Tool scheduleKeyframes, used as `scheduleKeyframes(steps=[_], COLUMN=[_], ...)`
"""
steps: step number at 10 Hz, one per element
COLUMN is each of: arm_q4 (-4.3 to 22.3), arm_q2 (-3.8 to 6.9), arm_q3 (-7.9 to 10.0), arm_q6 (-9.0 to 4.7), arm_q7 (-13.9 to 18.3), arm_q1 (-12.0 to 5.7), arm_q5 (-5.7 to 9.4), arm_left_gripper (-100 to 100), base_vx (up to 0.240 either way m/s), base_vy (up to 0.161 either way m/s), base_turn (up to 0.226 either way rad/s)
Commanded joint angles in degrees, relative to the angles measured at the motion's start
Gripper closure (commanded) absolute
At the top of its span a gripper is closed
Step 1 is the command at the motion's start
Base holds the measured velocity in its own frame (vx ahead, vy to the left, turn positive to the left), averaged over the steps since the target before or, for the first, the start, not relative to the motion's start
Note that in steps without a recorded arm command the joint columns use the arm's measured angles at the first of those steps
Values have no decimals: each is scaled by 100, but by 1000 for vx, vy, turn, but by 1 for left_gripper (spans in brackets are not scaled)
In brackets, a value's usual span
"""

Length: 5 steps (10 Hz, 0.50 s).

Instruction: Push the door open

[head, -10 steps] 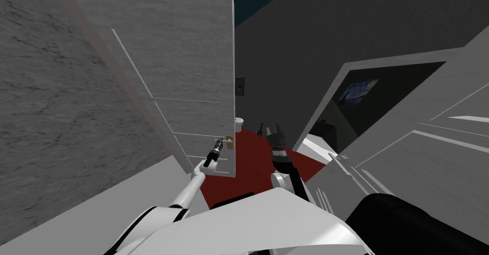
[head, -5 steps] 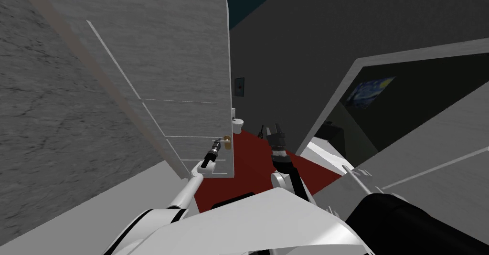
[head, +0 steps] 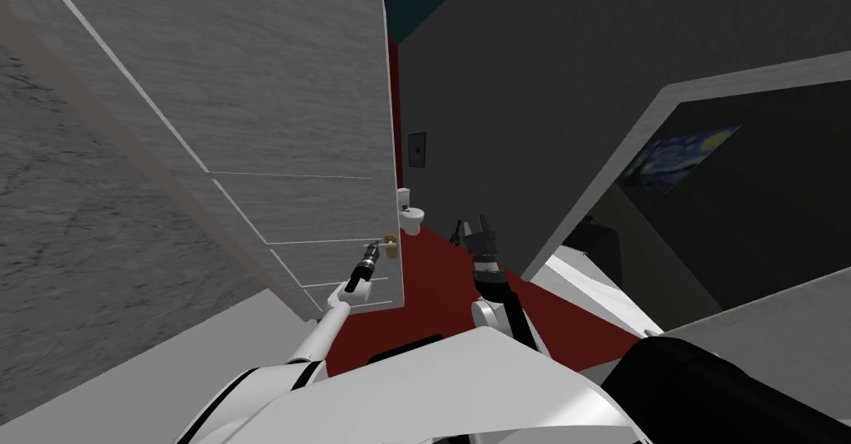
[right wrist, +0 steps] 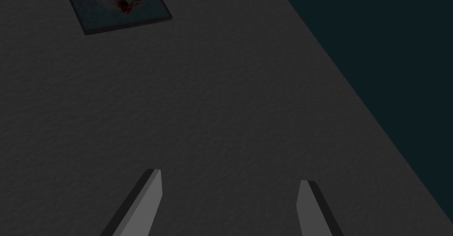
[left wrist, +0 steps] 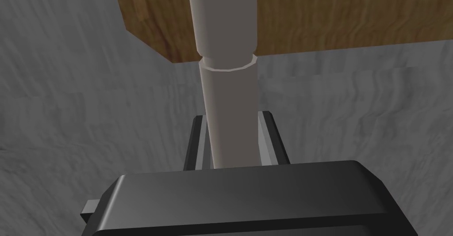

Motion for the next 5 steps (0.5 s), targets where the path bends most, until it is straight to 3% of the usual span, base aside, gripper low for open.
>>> scheduleKeyframes(steps=[1,5], arm_q4=[24,44], arm_q2=[102,172], arm_q3=[167,458], arm_q6=[-4,-4], arm_q7=[-48,-163], arm_q1=[-21,-2], arm_q5=[48,127], arm_left_gripper=[100,100], base_vx=[149,178], base_vy=[-160,-160], base_turn=[88,83])
